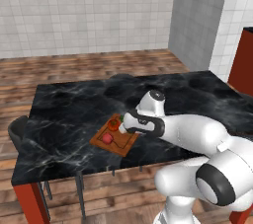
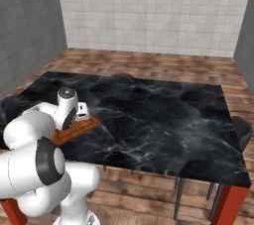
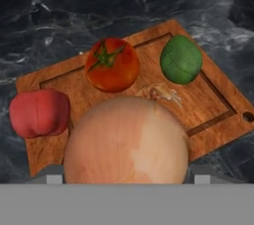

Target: Place the avocado, onion, tomato, and bell pepper on the cutting board.

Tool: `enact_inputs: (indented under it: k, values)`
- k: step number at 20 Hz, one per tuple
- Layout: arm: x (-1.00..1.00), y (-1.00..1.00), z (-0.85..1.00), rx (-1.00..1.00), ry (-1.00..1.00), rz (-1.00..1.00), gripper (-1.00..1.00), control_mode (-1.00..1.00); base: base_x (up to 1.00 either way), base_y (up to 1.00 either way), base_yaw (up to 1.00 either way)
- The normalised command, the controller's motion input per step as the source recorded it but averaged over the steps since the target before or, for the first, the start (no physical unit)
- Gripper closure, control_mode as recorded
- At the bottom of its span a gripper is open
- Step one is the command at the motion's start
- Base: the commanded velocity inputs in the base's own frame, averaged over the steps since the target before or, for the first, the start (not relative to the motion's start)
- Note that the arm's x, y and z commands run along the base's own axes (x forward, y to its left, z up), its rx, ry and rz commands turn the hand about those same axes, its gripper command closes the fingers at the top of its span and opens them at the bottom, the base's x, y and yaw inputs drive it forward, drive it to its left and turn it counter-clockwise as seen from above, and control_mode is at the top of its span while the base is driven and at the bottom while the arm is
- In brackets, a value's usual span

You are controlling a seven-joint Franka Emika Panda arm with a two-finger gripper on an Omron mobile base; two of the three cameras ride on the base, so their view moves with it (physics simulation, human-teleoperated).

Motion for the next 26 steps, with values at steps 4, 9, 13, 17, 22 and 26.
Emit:
enact_inputs:
  k: [4, 9, 13, 17, 22, 26]
  values:
    - [0.19, 0.06, -0.25, 0.00, 0.04, 0.00, 1.00, -1.00, 0.00, 0.00, 0.00]
    - [0.22, 0.06, -0.27, 0.00, 0.05, 0.00, 1.00, -1.00, 0.00, 0.00, 0.00]
    - [0.23, 0.05, -0.19, 0.00, 0.04, 0.00, 1.00, -1.00, 0.00, 0.00, 0.00]
    - [0.22, 0.04, -0.14, 0.00, 0.04, 0.00, 1.00, -1.00, 0.00, 0.00, 0.00]
    - [0.19, 0.03, -0.15, 0.00, 0.04, 0.00, 1.00, -1.00, 0.00, 0.00, 0.00]
    - [0.15, 0.02, -0.20, 0.00, 0.06, 0.00, 1.00, -1.00, 0.00, 0.00, 0.00]
